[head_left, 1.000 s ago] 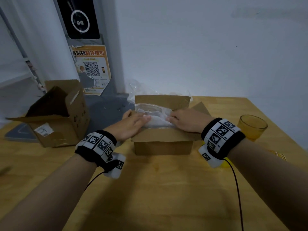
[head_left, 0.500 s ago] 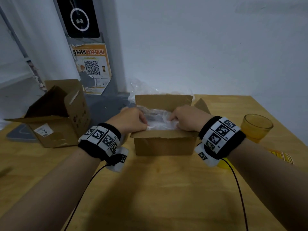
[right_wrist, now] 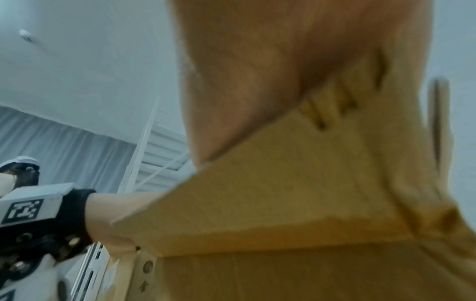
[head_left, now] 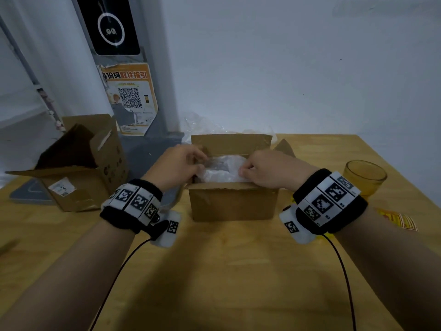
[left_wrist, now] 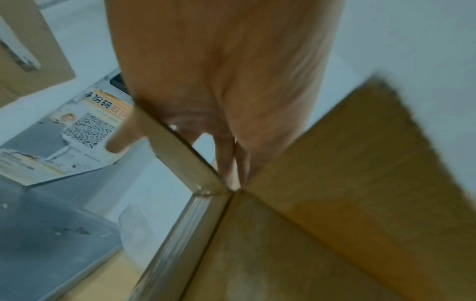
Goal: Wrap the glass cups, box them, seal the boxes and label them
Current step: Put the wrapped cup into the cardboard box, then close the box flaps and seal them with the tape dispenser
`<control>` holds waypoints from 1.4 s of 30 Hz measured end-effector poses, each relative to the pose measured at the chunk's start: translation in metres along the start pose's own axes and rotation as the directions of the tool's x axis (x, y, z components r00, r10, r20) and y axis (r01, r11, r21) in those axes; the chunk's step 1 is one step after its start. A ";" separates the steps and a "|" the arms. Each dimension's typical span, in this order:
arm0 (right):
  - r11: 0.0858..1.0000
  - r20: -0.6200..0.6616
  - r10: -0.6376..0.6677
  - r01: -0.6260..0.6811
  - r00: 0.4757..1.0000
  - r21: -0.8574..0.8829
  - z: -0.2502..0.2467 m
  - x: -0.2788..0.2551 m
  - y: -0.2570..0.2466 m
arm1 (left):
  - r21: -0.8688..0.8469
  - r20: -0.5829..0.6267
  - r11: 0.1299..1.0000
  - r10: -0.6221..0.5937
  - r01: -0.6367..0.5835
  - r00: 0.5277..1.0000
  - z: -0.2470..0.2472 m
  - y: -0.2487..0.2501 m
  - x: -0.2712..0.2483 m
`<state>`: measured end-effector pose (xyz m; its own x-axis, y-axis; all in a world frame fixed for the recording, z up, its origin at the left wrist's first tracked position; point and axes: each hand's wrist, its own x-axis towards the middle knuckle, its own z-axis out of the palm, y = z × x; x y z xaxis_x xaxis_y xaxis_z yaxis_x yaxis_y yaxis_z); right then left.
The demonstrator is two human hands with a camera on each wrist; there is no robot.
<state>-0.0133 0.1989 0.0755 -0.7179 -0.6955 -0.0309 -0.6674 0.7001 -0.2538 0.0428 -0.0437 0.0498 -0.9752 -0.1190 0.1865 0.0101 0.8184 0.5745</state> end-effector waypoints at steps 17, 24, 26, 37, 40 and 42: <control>0.764 -0.380 0.319 0.003 0.868 0.646 0.021 -0.034 0.026 | -0.442 0.011 0.897 -0.015 0.019 1.000 0.010 0.011 -0.027; 0.681 -0.097 0.084 0.014 0.992 0.732 0.026 -0.056 0.058 | -0.437 0.272 0.882 0.316 -0.176 0.909 0.005 -0.038 -0.032; 0.720 -0.107 -0.018 0.088 0.994 0.688 0.030 -0.058 0.065 | -0.447 0.295 0.881 0.311 -0.157 0.904 0.008 -0.043 -0.029; 0.628 -0.391 0.334 0.106 0.857 0.771 0.040 -0.017 0.057 | -0.652 -0.160 0.758 -0.101 -0.028 0.982 0.035 -0.018 -0.024; 0.686 -0.400 0.368 0.046 0.839 0.727 0.047 -0.008 0.057 | -0.591 -0.237 0.803 -0.092 -0.069 0.967 0.043 -0.019 -0.023; 0.646 -0.332 0.415 -0.018 0.847 0.763 0.051 -0.008 0.059 | -0.500 -0.281 0.862 -0.068 -0.086 0.957 0.044 -0.016 -0.021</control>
<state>-0.0371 0.2375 0.0113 -0.9510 -0.2447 0.1890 -0.2669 0.3413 -0.9013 0.0535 -0.0302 0.0016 -0.8723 -0.3270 0.3635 0.2030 0.4341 0.8777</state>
